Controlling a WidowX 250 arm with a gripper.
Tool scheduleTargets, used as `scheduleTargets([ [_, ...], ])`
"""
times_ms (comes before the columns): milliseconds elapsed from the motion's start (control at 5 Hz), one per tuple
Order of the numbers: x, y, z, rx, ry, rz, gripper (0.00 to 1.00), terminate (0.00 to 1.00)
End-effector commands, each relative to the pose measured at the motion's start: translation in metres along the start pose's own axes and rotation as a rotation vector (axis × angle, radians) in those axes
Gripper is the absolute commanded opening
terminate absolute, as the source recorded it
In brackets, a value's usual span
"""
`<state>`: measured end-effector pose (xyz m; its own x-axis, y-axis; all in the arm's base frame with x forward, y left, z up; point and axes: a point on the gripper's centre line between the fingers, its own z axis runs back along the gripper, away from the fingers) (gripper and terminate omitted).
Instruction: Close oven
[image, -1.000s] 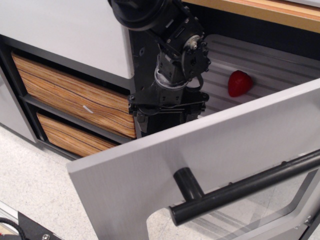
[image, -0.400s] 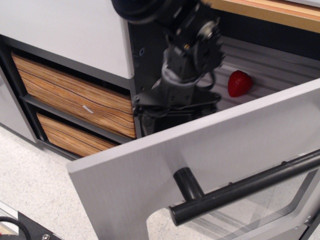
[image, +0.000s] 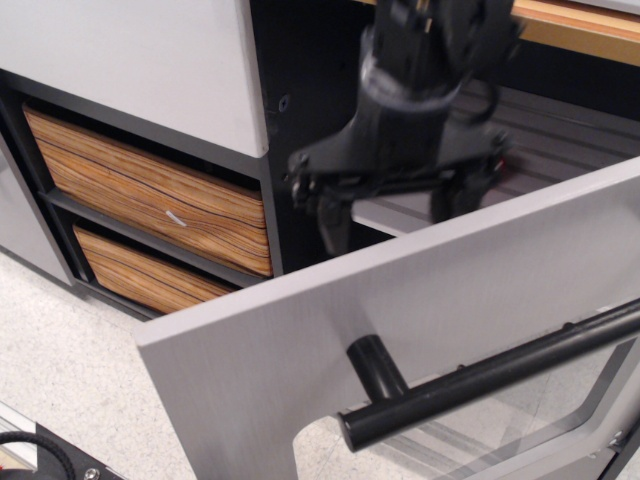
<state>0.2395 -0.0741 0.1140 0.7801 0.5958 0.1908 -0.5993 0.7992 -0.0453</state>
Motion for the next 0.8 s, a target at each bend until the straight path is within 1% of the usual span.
scheduleTargets([
  [0, -0.010, -0.026, 0.064, -0.102, 0.043, 0.059, 1.00, 0.00],
  [200, -0.026, -0.034, 0.085, -0.118, 0.085, 0.038, 1.00, 0.00],
  [400, -0.037, -0.037, 0.107, -0.154, 0.132, 0.033, 1.00, 0.00],
  [600, -0.047, -0.036, 0.119, -0.177, 0.189, 0.024, 1.00, 0.00],
])
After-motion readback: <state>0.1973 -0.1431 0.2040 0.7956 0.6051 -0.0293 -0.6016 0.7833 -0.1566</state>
